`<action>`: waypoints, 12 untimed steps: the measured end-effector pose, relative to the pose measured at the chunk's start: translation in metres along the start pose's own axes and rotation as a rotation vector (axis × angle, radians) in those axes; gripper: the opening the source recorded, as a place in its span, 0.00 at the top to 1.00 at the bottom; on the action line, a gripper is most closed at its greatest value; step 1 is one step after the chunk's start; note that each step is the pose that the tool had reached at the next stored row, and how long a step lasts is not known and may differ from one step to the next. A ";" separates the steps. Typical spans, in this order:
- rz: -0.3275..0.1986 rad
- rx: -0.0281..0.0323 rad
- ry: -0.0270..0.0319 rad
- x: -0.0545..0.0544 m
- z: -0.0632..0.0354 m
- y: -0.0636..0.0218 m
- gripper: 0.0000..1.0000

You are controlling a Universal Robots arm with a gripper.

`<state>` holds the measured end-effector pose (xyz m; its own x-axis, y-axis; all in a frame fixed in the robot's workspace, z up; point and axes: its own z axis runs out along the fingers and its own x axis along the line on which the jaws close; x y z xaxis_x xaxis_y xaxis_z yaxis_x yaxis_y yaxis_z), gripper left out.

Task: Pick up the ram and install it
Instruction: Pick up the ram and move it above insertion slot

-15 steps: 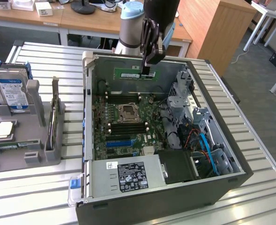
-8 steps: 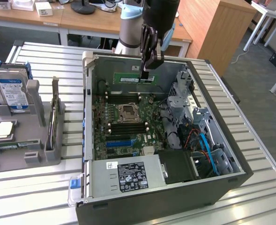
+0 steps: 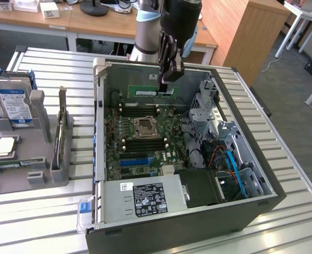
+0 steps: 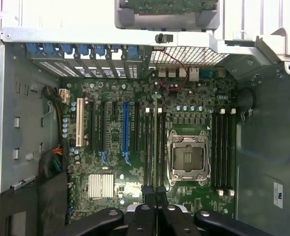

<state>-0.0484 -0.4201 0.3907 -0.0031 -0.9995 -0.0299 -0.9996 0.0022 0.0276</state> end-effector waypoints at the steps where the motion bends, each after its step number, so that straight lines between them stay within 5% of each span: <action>1: 0.000 0.0002 -0.0004 0.000 0.0002 -0.0004 0.88; 12: 0.000 0.0001 -0.0011 0.000 0.0072 -0.0059 0.88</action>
<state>-0.0427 -0.4200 0.3833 -0.0031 -0.9995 -0.0310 -0.9996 0.0023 0.0275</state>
